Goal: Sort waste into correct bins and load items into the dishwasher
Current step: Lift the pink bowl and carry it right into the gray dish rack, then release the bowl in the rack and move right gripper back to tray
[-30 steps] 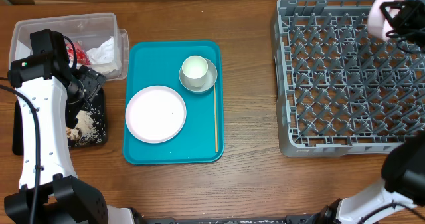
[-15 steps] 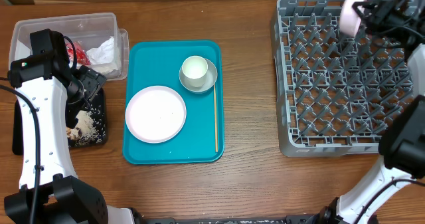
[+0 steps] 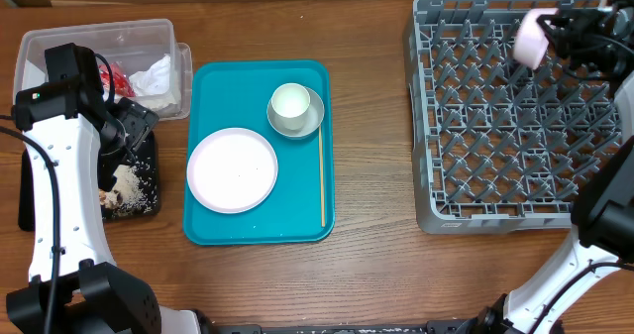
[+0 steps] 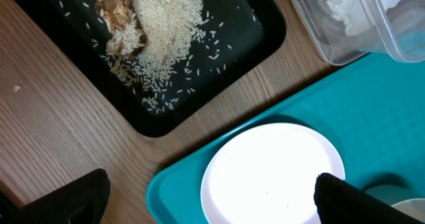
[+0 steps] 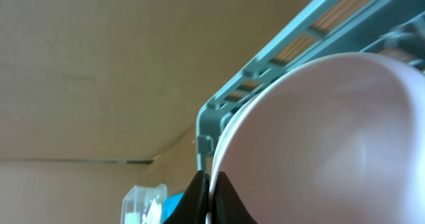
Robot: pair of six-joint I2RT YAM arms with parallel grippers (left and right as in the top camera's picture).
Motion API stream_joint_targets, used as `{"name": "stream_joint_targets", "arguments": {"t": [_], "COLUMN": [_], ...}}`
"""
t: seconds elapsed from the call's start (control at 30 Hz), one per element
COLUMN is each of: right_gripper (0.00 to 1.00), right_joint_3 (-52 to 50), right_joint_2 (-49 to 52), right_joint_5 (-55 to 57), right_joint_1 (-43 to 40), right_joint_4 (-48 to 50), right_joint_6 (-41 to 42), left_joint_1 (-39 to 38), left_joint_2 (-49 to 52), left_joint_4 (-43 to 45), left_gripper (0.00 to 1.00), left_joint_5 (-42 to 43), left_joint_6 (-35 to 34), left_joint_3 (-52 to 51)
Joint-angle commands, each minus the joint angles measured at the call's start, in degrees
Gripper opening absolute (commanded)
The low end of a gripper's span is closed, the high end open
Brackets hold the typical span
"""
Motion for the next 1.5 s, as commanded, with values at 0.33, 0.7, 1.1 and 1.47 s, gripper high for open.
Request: {"name": "stream_joint_targets", "arguments": {"t": [0.33,0.7,1.1,1.47], "right_gripper": [0.04,0.2,0.18,0.04], "right_joint_3": [-0.07,0.04,0.09,0.09], "right_joint_2": [-0.11,-3.02,-15.61,-21.9], "right_joint_5": [0.98,12.44,28.72,34.67], "right_joint_1": [-3.98,-9.97,-16.39,-6.54], "right_joint_4": [-4.87,-19.17,-31.95,-28.48], "right_joint_6": [0.5,-1.53,-6.05,-11.85], "left_joint_1": [0.22,0.22,0.22,0.22], "left_joint_2": [-0.74,-0.74,-0.74,-0.74], "left_joint_4": [0.07,0.07,0.07,0.07], "left_gripper": [1.0,1.0,1.0,1.0], "left_joint_5": [0.04,0.04,0.04,0.04], "left_joint_6": [-1.22,-1.22,-1.22,-1.22], "left_joint_3": [-0.35,-0.35,-0.35,-0.35]}}
